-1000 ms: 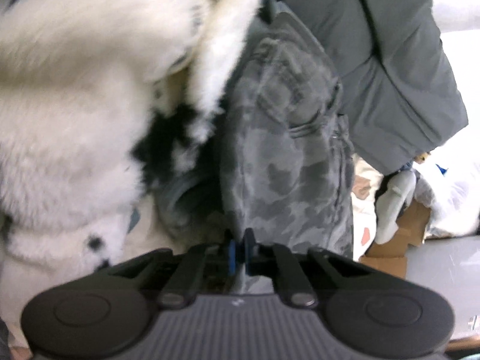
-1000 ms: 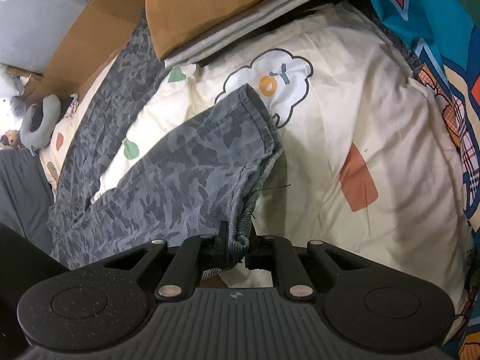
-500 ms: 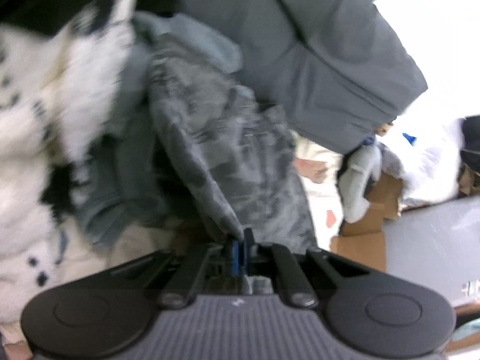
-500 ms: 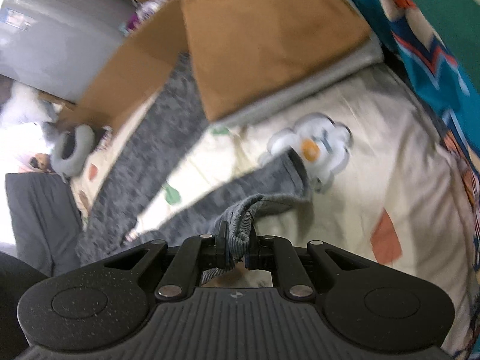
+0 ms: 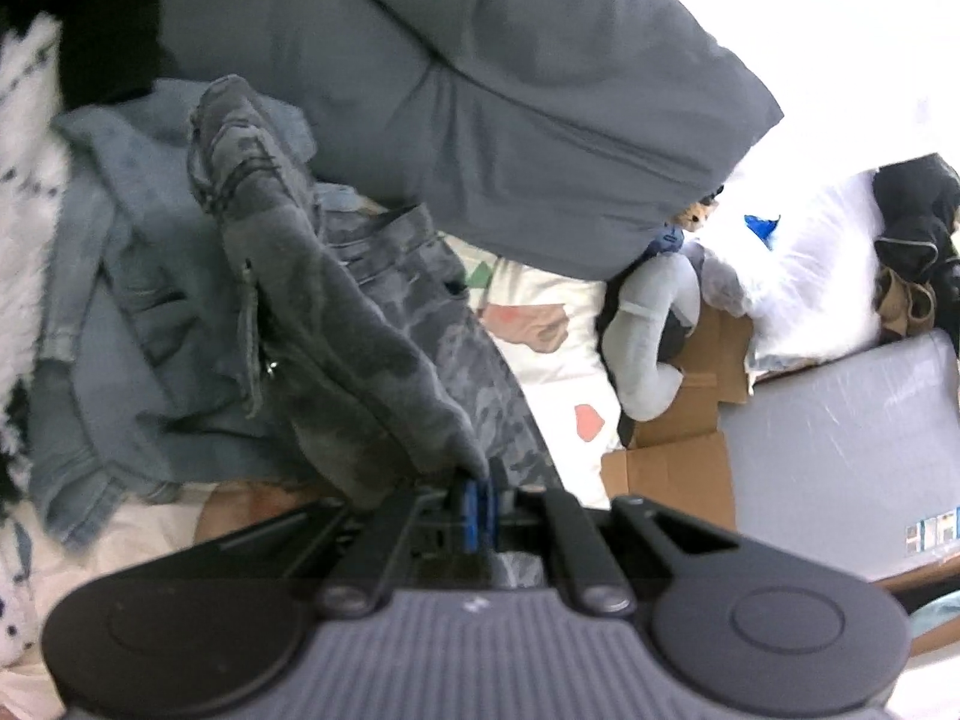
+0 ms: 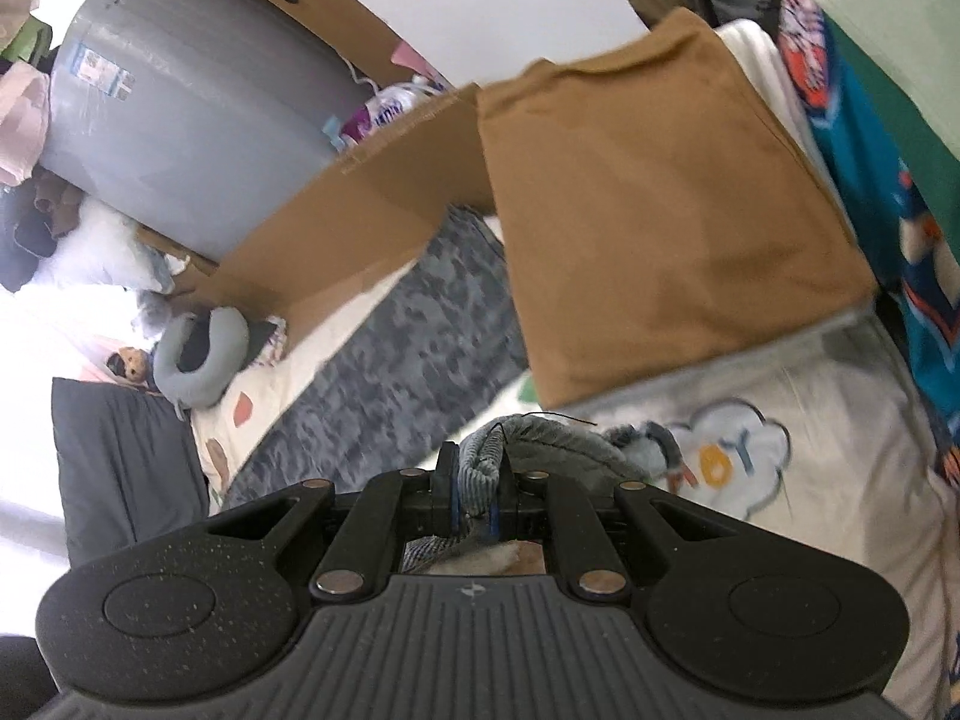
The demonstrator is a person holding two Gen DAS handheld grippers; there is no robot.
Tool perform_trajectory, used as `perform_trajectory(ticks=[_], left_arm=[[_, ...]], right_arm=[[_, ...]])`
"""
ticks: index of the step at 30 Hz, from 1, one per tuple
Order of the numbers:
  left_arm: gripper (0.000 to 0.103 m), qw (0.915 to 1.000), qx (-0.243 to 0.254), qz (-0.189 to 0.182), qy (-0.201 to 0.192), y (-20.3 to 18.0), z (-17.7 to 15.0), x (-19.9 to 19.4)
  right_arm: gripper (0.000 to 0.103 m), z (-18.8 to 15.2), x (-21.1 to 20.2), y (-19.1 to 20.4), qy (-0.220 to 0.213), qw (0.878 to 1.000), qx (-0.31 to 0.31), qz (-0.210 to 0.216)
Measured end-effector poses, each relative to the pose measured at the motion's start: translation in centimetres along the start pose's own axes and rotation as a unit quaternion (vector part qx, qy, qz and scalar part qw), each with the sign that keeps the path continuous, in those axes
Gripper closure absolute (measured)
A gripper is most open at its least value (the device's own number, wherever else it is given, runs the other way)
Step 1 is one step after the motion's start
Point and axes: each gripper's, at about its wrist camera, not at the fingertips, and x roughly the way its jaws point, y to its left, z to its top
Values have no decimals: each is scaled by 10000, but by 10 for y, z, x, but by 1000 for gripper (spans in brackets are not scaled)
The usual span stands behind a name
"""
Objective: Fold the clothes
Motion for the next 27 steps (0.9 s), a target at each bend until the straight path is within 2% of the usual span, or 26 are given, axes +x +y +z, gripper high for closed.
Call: perform_trajectory(ticks=[6,15,27], left_arm=[[100,9998,192,36,-20,-33,9,13],[100,9988,452,191,19,-74,24,58],[100,9961,749,460,106,-102,38,124]], right_arm=[[95,34,20,13,-31,10000,62,24],[95,77,72,35,-250,9996,-87,72],[95,125,156,57,-175,9997,-164,-95]])
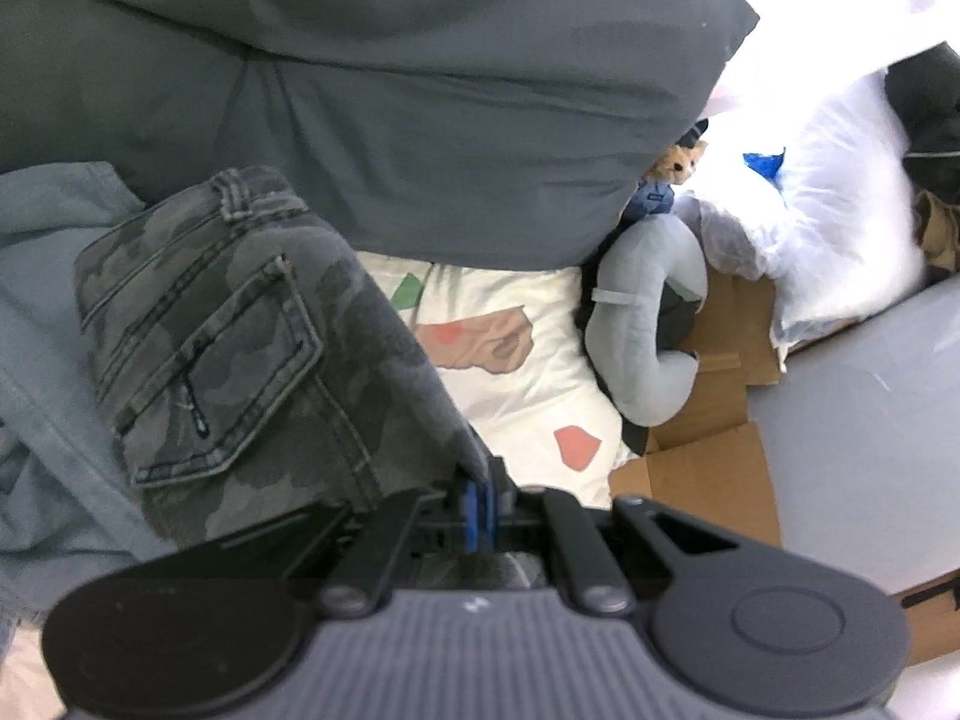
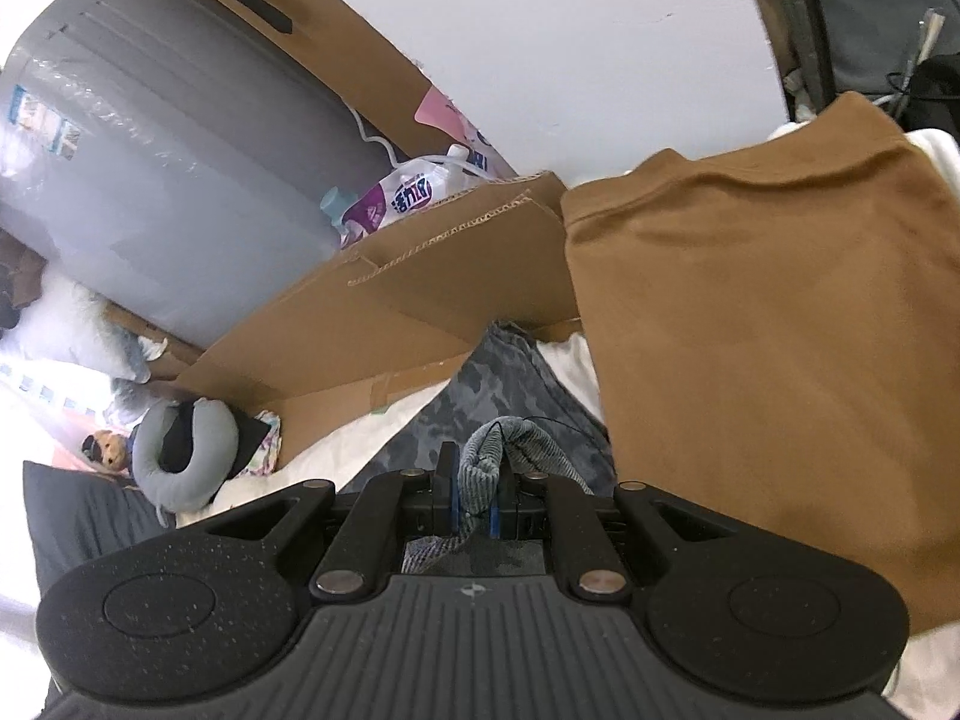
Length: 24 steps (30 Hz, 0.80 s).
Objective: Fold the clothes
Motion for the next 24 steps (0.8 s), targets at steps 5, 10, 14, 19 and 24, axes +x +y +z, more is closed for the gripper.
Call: perform_trajectory(ticks=[5,10,14,19,24], left_arm=[[100,9999,99,105,37,-6,8,26],[100,9995,202,231,92,-9,14,55],[100,9988,275,379,152,-11,17,82],[100,9976,411,517,193,-15,17,112],[100,9954,601,698,277,-20,20,140]], right_arm=[[95,12,36,10,22,9999,-67,-102],[95,22,71,21,46,9996,-184,-222],[95,29,105,27,70,9990,-244,-365],[96,37,146,31,116,9979,-305,-551],[96,40,182,30,178,9968,-382,-683]])
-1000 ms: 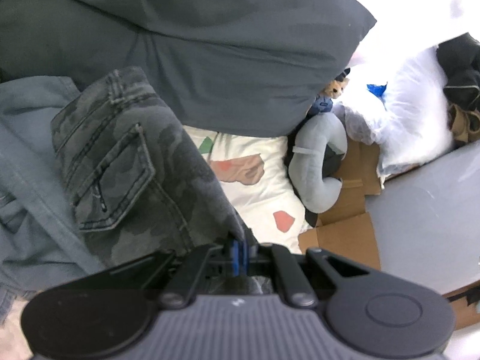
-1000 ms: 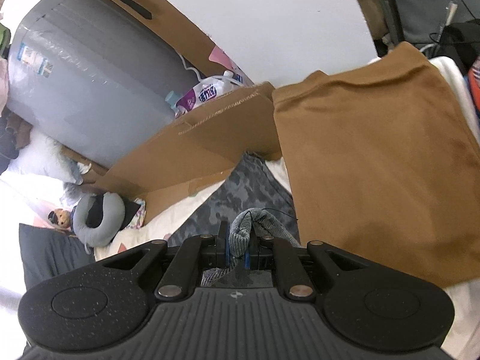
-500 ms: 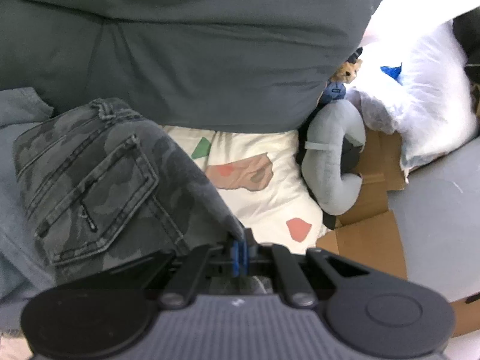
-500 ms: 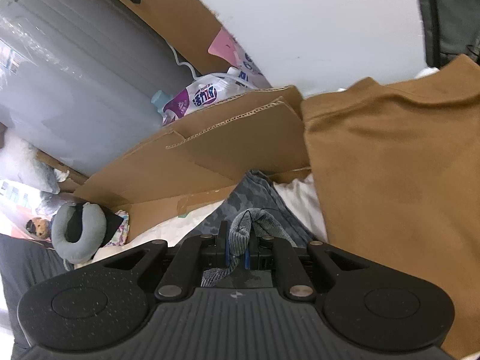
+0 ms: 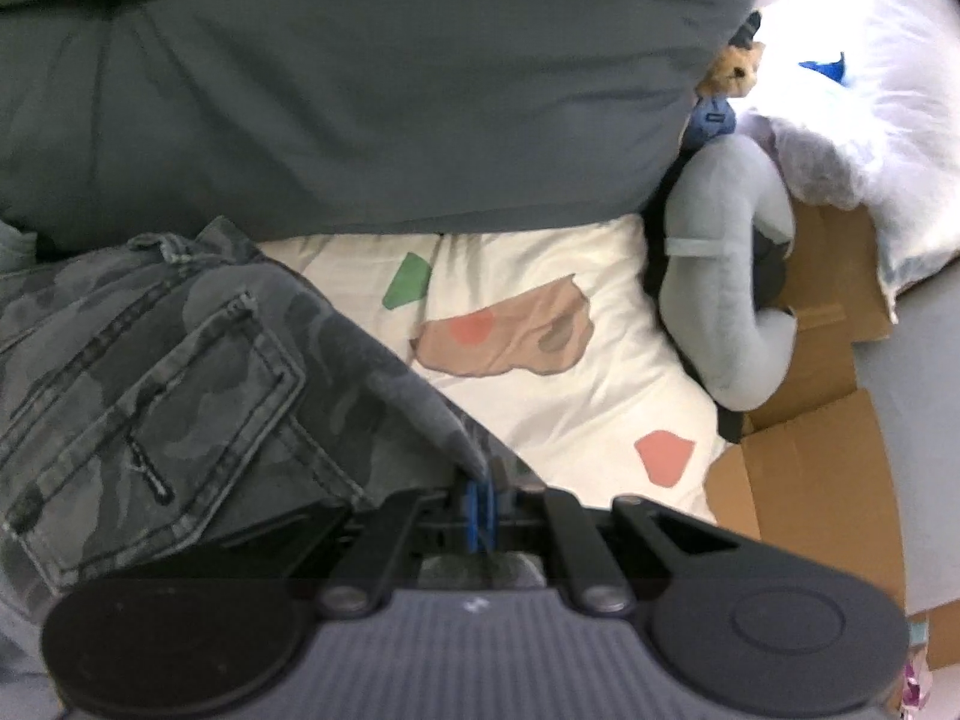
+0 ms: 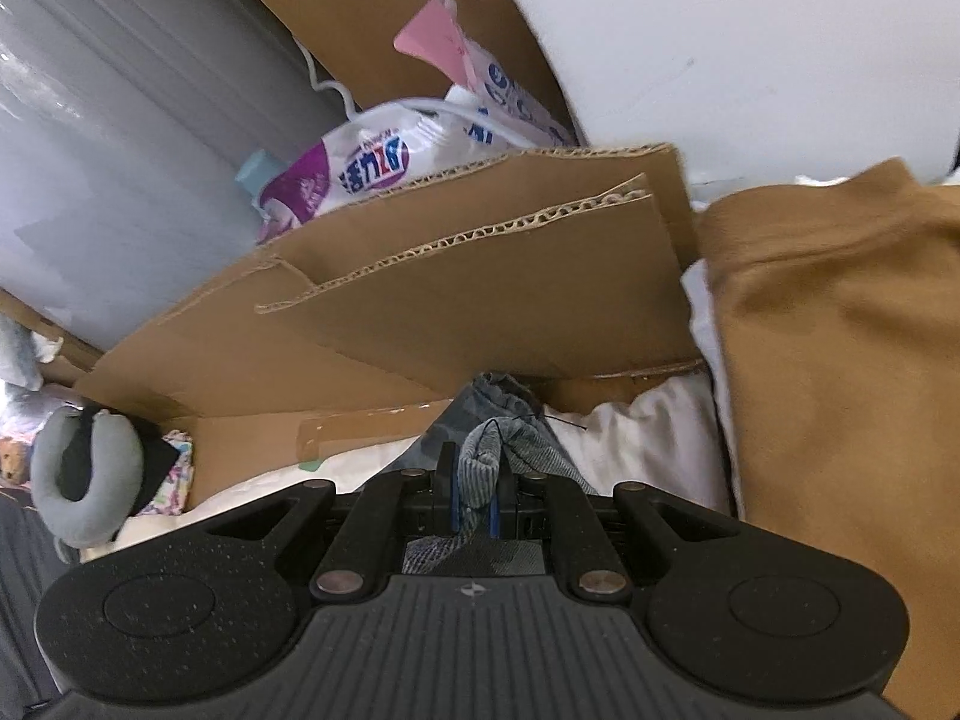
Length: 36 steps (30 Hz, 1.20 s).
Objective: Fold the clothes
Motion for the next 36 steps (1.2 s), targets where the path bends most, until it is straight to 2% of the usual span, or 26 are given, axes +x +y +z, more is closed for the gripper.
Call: perform_trajectory(ticks=[5,15,24,29,32,36], left_arm=[[100,9998,139,139,27,-5,7,31],[100,9990,-3,434,58,-1,16,82],[99,9984,-27,491,292,6,18,109],[96,9979,-146,393,484,7,20,118],[99,9981,-43,436,433,2,21,116],[100,9986,-152,435,267,0,23,111]], right_arm=[[96,1,40,2,79,9999,-36,-123],[96,-2,108,9,197,9996,43,-196],[96,-8,144,10,262,9990,216,-302],[95,-14,153,6,284,9983,357,-375],[96,-18,156,4,262,9980,443,-379],[96,-26,156,1,221,9973,599,-364]])
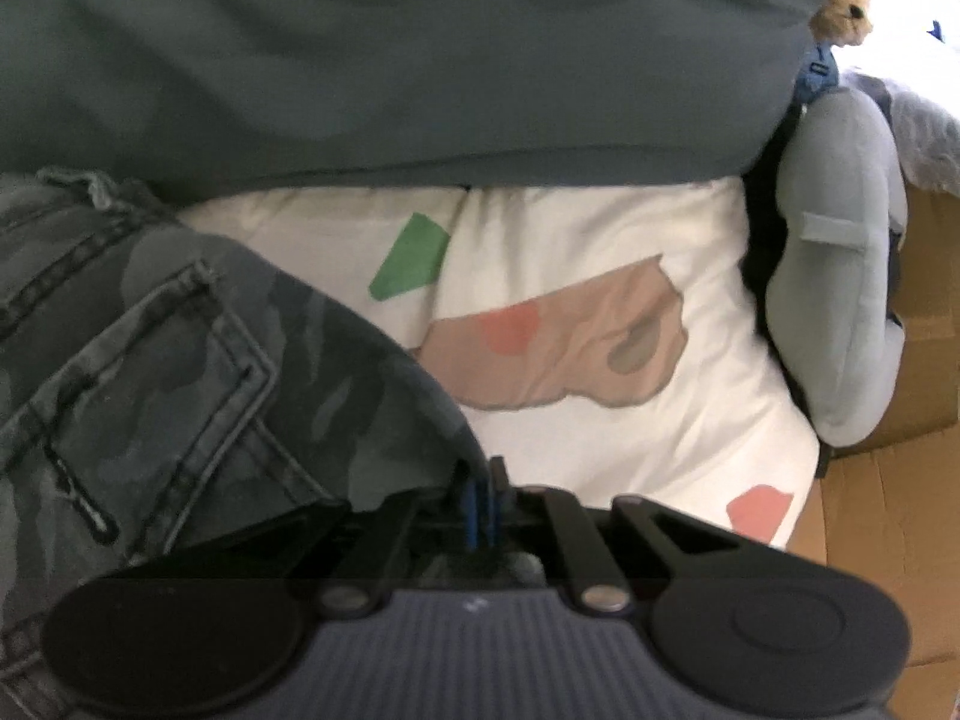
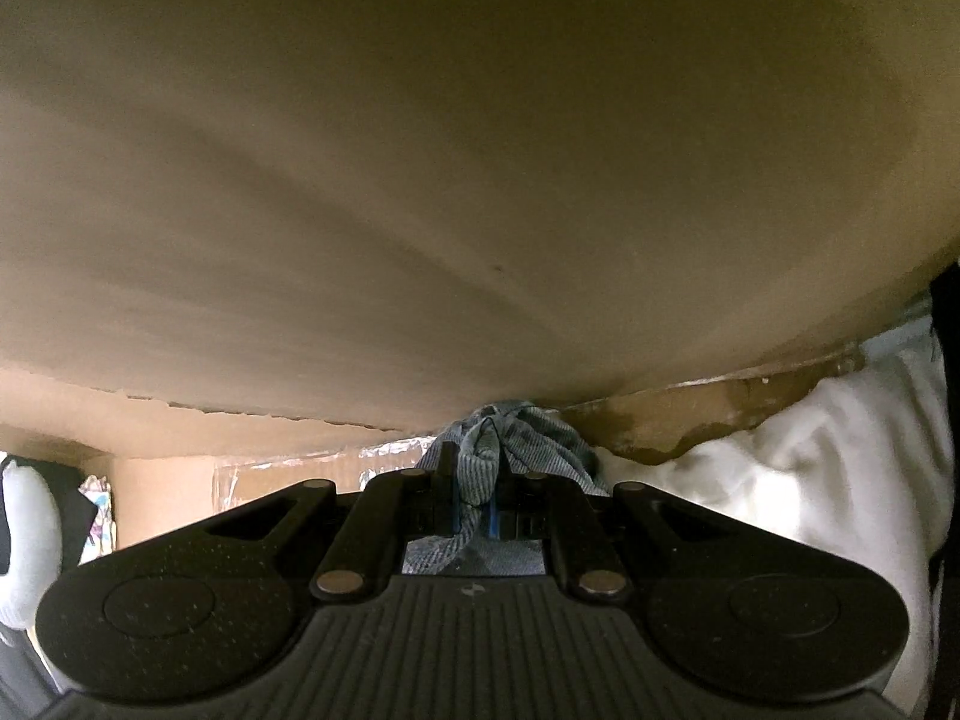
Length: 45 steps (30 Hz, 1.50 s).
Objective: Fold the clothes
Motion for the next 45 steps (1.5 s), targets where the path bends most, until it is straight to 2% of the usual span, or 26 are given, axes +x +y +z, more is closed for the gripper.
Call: perform_trajectory(ticks=[6,11,14,15,18,19,20,25,31,34,36,38,41,44,45], left_arm=[[100,9999,-4,-34,-146,2,8,1],[100,10000,-17,66,25,2,10,13],[94,9999,71,118,76,-2,5,18],[89,9999,113,63,96,-5,2,19],[87,9994,274,-80,208,-15,-6,20],[87,9990,344,-117,245,-21,-8,21],[87,9986,416,-165,276,-26,-11,22],[86,9955,773,-409,367,-53,-27,27],[88,9901,1022,-730,625,-84,-47,39],[88,9867,1175,-863,714,-100,-59,39],[88,9820,1455,-914,786,-112,-68,35],[87,9730,1928,-910,881,-126,-77,30],[84,9521,2761,-889,971,-143,-83,23],[69,9278,3499,-785,1031,-157,-90,19],[61,9188,3738,-746,1029,-161,-94,18]], right_arm=[[96,-15,0,0,25,10000,21,17],[95,-26,0,-3,42,9999,132,8],[91,-41,-1,-14,-35,9989,448,129],[88,-46,-4,-15,-103,9988,455,173],[69,-59,-12,-17,-305,9979,473,306],[59,-66,-17,-19,-385,9975,463,370],[57,-76,-23,-22,-470,9968,444,466],[55,-114,-50,-31,-716,9947,258,693],[55,-166,-78,-36,-650,9952,-143,717],[55,-181,-93,-44,-631,9950,-346,689],[55,-176,-98,-49,-607,9950,-454,649],[55,-183,-101,-51,-565,9950,-513,639],[55,-197,-115,-55,-504,9948,-618,635],[52,-210,-123,-58,-449,9946,-706,615],[52,-214,-125,-60,-422,9948,-709,603]])
